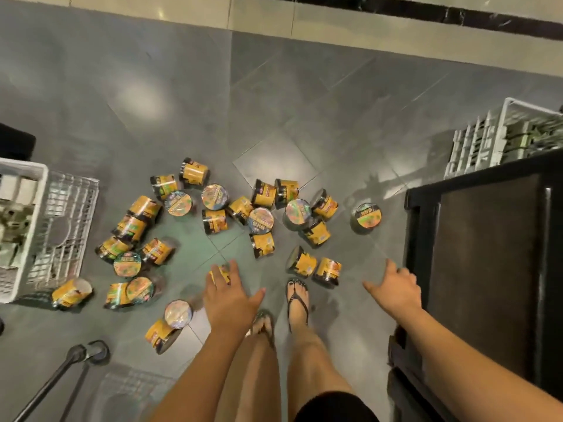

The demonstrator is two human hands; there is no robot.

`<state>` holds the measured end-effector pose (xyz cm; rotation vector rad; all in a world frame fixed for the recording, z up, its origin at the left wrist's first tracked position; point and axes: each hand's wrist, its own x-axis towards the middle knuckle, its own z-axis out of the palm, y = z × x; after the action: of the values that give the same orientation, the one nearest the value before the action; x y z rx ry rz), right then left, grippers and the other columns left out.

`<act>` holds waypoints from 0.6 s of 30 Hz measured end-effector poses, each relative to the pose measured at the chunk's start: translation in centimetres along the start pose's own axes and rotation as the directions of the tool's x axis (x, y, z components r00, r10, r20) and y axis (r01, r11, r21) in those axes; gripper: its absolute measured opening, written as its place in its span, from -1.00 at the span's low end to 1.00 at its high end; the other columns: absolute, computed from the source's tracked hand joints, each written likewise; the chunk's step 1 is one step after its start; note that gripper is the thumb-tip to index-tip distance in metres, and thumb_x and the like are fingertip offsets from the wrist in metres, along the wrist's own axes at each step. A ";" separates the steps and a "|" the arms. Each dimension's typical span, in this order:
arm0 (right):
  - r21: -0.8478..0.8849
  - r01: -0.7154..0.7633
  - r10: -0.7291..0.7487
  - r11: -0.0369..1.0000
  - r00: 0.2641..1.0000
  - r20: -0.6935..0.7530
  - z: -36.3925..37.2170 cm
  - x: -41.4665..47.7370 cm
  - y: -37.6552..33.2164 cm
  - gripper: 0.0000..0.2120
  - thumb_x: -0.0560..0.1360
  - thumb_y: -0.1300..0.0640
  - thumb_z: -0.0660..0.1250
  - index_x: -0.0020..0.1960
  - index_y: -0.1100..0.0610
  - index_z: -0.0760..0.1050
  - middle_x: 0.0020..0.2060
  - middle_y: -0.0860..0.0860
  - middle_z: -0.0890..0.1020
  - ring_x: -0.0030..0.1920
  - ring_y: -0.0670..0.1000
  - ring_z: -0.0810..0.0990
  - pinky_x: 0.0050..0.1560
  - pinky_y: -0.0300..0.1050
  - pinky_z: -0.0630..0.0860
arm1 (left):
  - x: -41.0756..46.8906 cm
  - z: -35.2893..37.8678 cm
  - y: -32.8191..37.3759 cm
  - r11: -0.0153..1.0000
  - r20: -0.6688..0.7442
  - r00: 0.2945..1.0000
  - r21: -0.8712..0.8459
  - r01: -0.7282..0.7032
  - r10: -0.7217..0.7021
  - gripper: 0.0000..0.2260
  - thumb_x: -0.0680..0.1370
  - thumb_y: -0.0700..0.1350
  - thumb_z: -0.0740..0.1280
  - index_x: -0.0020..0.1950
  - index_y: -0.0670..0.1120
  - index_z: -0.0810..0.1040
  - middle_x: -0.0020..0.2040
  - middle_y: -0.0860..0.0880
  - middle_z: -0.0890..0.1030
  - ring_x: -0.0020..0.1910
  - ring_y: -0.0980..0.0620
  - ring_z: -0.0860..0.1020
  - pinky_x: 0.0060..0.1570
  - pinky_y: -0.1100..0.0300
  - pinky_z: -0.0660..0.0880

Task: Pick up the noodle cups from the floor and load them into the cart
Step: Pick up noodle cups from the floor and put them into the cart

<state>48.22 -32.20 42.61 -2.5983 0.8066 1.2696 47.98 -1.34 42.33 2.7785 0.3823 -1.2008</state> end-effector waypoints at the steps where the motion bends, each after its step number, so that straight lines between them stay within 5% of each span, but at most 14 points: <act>1: 0.012 -0.003 0.003 1.000 1.000 0.007 0.5 1.6 -0.6 -0.23 0.48 -0.27 0.28 0.51 0.11 0.10 0.32 0.22 0.38 0.34 0.24 0.32 0.27 0.10 0.35 | 1.5 0.7 0.5 1.000 -0.007 1.000 -0.002 -0.003 0.003 -0.17 0.52 0.37 0.13 0.60 -0.02 -0.16 0.58 -0.24 -0.05 0.55 -0.23 -0.02 0.47 -0.04 0.03; 9: -0.044 0.098 -0.095 0.994 0.993 0.066 10.7 18.4 -10.7 -0.12 0.44 -0.33 0.30 0.54 0.13 0.05 0.38 0.21 0.34 0.38 0.22 0.28 0.33 0.05 0.29 | 18.9 10.2 2.2 0.998 0.049 0.999 -0.055 0.014 -0.012 -0.14 0.50 0.40 0.13 0.59 0.01 -0.20 0.58 -0.23 -0.14 0.55 -0.22 -0.10 0.49 -0.07 -0.01; 18: -0.116 0.272 -0.290 0.955 0.939 -0.185 22.5 37.6 -20.1 0.18 0.26 -0.48 0.35 0.57 0.04 -0.18 0.47 0.24 0.11 0.46 0.25 0.10 0.43 0.10 0.14 | 38.3 21.9 3.4 0.990 -0.149 0.979 -0.012 -0.140 0.136 -0.06 0.46 0.42 0.18 0.56 0.06 -0.32 0.56 -0.22 -0.27 0.55 -0.20 -0.16 0.50 -0.04 -0.04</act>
<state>61.95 -22.61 -2.58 -2.8184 0.3881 0.9974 58.72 -1.19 -0.58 2.8297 0.2081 -0.9582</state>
